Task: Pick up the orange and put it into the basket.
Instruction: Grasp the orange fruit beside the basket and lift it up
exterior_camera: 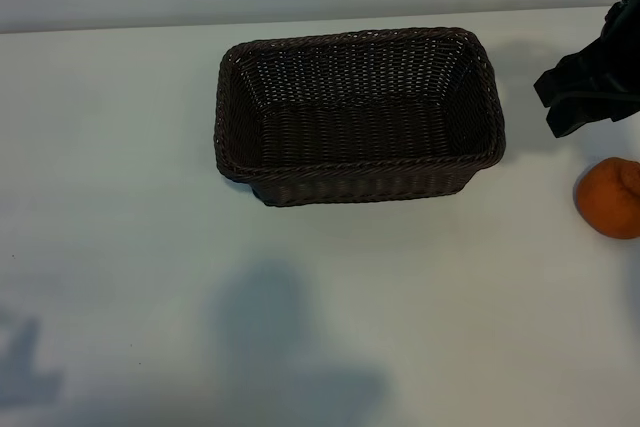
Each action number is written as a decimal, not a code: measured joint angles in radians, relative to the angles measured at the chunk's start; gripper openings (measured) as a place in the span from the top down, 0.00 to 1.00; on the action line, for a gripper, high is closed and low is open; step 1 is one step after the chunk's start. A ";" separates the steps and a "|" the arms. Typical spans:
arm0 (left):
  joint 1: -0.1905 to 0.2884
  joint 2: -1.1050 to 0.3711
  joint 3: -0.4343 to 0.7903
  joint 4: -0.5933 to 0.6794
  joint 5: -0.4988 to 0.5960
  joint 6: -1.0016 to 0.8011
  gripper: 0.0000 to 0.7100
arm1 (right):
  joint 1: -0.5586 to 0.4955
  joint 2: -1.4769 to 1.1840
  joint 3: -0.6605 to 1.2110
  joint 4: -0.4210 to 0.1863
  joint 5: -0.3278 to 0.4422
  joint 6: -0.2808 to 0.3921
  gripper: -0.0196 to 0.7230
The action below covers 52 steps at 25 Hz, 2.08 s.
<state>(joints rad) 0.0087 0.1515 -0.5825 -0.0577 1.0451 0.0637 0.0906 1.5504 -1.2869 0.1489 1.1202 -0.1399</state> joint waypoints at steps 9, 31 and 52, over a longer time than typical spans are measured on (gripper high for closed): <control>0.000 -0.004 0.064 0.033 0.012 -0.036 0.16 | 0.000 0.000 0.000 0.000 0.000 0.000 0.24; 0.000 -0.160 0.064 0.035 0.016 -0.037 0.16 | 0.000 0.084 0.000 -0.239 -0.077 0.235 0.24; 0.000 -0.160 0.064 0.036 0.016 -0.037 0.16 | -0.222 0.306 0.000 -0.149 -0.106 0.169 0.24</control>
<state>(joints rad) 0.0085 -0.0088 -0.5184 -0.0221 1.0608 0.0270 -0.1318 1.8565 -1.2869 0.0000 1.0137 0.0288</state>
